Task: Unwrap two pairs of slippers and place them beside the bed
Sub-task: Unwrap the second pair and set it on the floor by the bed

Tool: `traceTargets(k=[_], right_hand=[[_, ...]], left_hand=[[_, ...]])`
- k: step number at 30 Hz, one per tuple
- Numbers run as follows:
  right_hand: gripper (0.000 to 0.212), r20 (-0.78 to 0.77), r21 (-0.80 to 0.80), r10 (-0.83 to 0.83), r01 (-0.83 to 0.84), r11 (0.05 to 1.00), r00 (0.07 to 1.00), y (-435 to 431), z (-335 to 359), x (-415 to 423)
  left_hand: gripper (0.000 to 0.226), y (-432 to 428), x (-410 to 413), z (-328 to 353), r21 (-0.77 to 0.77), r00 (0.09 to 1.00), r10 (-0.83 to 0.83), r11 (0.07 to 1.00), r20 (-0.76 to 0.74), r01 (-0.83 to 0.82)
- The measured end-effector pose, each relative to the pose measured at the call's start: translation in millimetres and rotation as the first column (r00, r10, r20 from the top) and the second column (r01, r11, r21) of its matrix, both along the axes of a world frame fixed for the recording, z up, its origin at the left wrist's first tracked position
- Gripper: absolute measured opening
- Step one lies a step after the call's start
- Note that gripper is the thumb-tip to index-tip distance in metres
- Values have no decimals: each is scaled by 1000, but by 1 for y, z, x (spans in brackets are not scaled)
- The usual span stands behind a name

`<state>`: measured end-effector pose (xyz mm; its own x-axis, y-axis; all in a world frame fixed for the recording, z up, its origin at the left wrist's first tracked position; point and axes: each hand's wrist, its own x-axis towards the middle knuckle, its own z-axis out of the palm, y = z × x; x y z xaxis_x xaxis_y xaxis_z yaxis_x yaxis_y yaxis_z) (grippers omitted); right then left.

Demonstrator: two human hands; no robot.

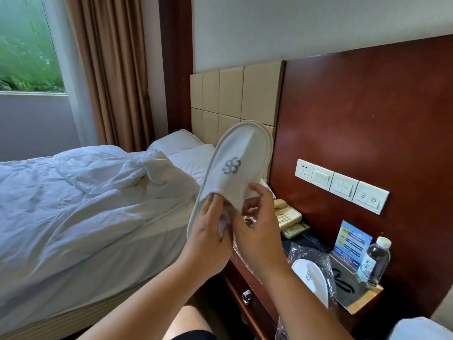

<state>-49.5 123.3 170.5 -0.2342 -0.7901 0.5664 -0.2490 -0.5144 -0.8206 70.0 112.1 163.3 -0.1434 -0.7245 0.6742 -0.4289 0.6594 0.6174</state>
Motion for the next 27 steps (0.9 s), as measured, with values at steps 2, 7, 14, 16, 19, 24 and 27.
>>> traceTargets(k=[2,7,14,16,19,24,27], right_hand=[[74,199,88,76,-95,992,977,-2,-1,1],[73,267,189,100,-153,970,958,-19,1,-4],[55,74,214,295,-304,928,953,-23,8,-3],[43,-18,185,268,-260,948,963,-20,11,1],[23,-65,126,233,-224,966,970,-14,13,7],[30,-122,152,171,-152,977,978,-10,10,13],[45,-182,97,106,-89,991,978,-11,11,11]], left_hand=[[73,-3,0,9,36,999,-33,999,-25,34],[79,-3,-4,26,153,978,-108,979,-177,136],[36,-16,3,36,-21,980,63,997,-189,-68],[18,-21,6,36,-5,984,160,987,-81,-161],[11,-29,12,43,36,971,177,982,162,-186],[44,-30,13,62,-1,918,257,963,303,-269],[42,-29,13,75,38,904,284,949,318,-312]])
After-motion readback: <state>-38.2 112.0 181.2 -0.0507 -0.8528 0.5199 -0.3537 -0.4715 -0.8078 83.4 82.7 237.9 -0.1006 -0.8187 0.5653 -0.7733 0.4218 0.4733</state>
